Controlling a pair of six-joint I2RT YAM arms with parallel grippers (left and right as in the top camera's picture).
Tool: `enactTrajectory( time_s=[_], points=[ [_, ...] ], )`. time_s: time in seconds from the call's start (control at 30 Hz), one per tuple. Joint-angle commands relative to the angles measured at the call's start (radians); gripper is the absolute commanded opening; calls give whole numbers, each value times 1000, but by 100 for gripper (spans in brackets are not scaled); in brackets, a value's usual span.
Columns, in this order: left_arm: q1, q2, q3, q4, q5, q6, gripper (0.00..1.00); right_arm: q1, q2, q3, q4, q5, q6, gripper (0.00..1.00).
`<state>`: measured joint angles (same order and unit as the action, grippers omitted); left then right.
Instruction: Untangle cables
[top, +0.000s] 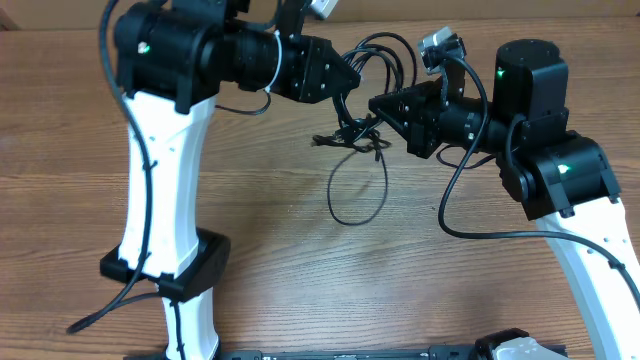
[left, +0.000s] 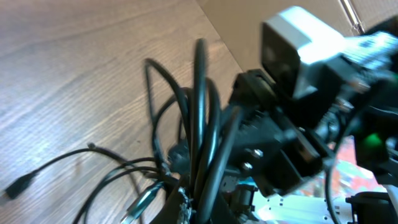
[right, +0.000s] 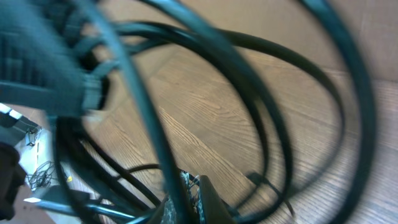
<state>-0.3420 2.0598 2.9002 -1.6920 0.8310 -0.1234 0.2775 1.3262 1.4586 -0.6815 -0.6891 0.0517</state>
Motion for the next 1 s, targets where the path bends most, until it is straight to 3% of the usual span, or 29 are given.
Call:
enactTrajectory(
  time_s=[0.0,0.17,0.37,0.53,0.8,0.97],
  points=[
    [3,-92,24,3,-66,-13,4,-12,-6,14,-1,102,-8,4],
    [15,-185,24,3,-314,-22,4,-97,-30,14,-11,193,-8,4],
    [61,-360,24,3,-581,-46,4,-383,-113,14,-26,236,-8,4],
    [82,-421,23,3,-598,-57,4,-544,-132,14,-22,50,-8,4],
    [80,-404,-32,3,-594,-57,5,-541,-132,14,-37,19,4,4],
    [79,-379,-123,3,-594,-53,14,-494,-136,14,-38,-65,5,4]
  ],
)
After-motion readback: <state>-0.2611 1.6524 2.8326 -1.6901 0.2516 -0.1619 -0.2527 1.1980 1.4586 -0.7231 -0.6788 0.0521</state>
